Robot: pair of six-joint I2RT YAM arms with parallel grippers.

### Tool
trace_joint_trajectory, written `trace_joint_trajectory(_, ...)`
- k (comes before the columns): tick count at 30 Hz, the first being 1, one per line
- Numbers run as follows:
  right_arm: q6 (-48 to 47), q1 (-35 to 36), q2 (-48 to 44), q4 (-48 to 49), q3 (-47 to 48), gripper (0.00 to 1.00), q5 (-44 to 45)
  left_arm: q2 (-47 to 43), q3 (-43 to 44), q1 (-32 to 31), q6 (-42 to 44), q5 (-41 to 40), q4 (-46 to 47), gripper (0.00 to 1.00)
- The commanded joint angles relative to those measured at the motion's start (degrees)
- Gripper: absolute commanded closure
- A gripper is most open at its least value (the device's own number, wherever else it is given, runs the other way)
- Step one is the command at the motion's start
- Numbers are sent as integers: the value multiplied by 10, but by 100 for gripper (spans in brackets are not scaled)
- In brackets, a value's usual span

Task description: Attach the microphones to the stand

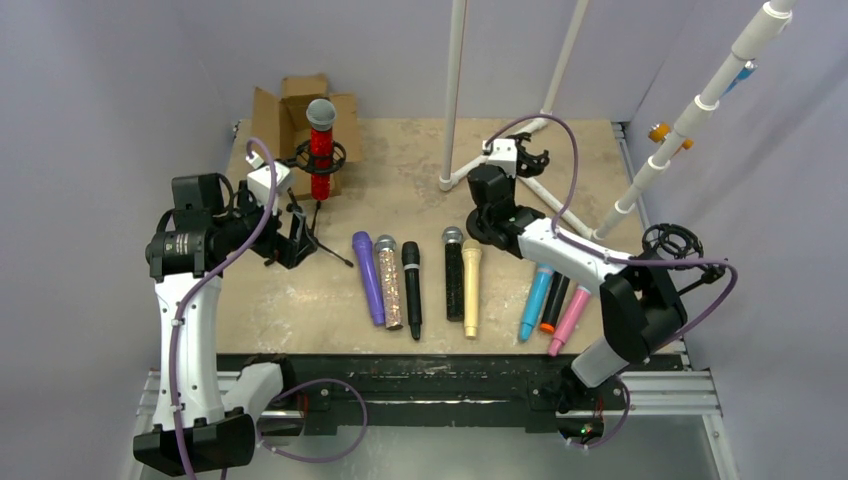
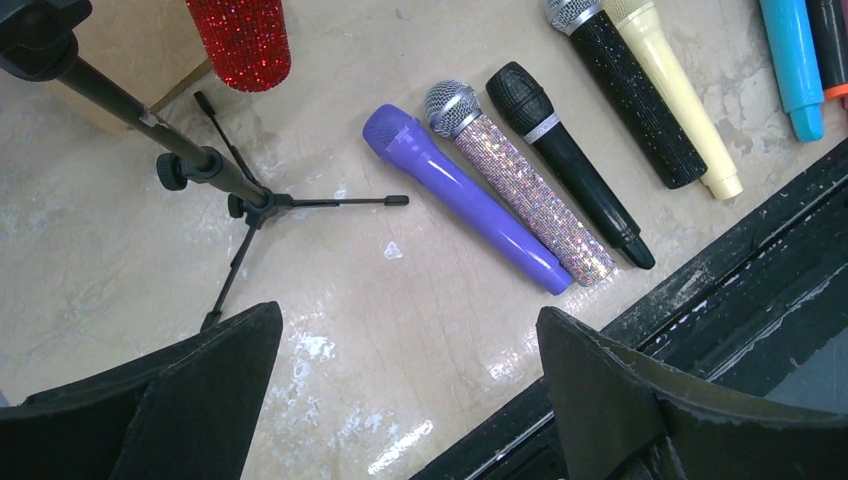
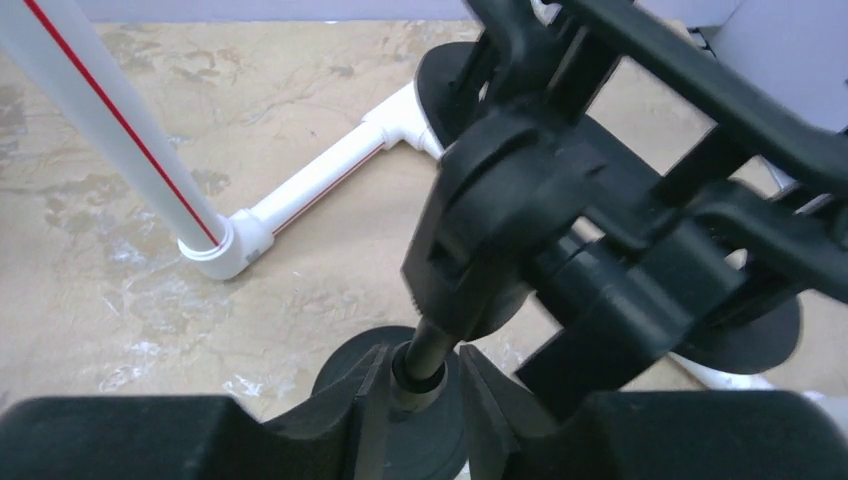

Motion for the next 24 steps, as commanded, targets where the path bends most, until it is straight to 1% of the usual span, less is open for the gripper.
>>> trace_joint_trajectory(1, -47, -1, 15, 101, -10, 76, 30, -7, 14, 0, 9, -1, -1, 0)
trace_joint_trajectory(3, -50, -1, 13, 108, -13, 95, 43, -7, 13, 0, 9, -1, -1, 0)
trace_joint_trajectory(4, -53, -1, 10, 115, -14, 100, 49, -7, 12, 1, 8, -1, -2, 0)
trace_joint_trajectory(10, -48, 7, -35, 108, 7, 100, 110, -5, 12, 0, 6, 4, -2, 0)
trace_joint_trajectory(15, -35, 36, -60, 87, 70, 100, 171, -5, 9, 0, 2, 6, 0, 0)
trace_joint_trajectory(20, 3, 91, -50, 47, 148, 100, 204, -8, 9, 0, 0, 6, 3, 0)
trace_joint_trajectory(24, 13, 139, -1, 44, 204, 100, 219, -11, 9, 0, -7, 5, 6, 0)
